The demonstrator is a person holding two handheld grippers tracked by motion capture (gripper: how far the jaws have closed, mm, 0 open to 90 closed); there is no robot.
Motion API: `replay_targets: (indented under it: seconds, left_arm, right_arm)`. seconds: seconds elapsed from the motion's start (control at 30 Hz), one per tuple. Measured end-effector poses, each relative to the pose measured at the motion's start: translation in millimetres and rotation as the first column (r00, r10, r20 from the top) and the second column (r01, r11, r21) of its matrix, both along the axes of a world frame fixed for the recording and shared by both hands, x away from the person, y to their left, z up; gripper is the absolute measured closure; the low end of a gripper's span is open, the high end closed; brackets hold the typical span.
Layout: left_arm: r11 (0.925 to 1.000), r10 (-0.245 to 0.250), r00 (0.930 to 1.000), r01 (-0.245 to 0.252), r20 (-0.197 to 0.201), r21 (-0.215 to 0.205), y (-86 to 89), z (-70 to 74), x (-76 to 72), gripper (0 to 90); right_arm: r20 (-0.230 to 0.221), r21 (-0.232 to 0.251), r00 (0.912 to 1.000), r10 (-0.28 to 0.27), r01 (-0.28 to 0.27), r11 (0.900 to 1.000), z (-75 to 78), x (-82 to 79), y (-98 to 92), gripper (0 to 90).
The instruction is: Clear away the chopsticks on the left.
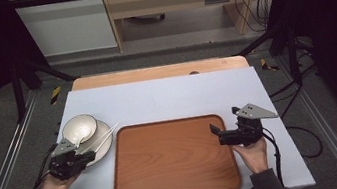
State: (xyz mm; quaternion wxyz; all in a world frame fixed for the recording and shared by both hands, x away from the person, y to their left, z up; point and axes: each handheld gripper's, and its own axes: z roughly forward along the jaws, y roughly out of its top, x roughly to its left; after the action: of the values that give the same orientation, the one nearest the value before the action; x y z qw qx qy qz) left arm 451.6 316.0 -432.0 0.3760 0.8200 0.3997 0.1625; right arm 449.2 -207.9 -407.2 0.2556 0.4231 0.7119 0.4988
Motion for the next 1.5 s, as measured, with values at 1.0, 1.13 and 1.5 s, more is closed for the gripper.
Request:
replay_targets:
  seconds: [1.0, 1.13, 1.5]
  left_arm:
    - [0.9594, 0.266, 0.9547, -0.249, 0.134, -0.133, -69.6, 24.8, -35.1, 84.0]
    - [0.9454, 0.308, 0.9434, -0.289, 0.123, -0.15, -78.1, 22.4, -37.0, 84.0]
    - [0.8911, 0.415, 0.9053, -0.385, 0.09, -0.241, -94.5, 9.2, -54.4, 83.9]
  right_arm:
    - [0.021, 0.014, 0.9992, -0.034, 0.034, 0.999, 4.9, -3.2, -5.0, 0.4]
    - [0.014, 0.016, 0.9993, -0.034, 0.034, 0.999, 4.2, -2.8, -5.1, 0.3]
    - [0.016, 0.016, 0.9995, -0.027, 0.027, 1.0, 4.3, -3.1, -3.7, 0.4]
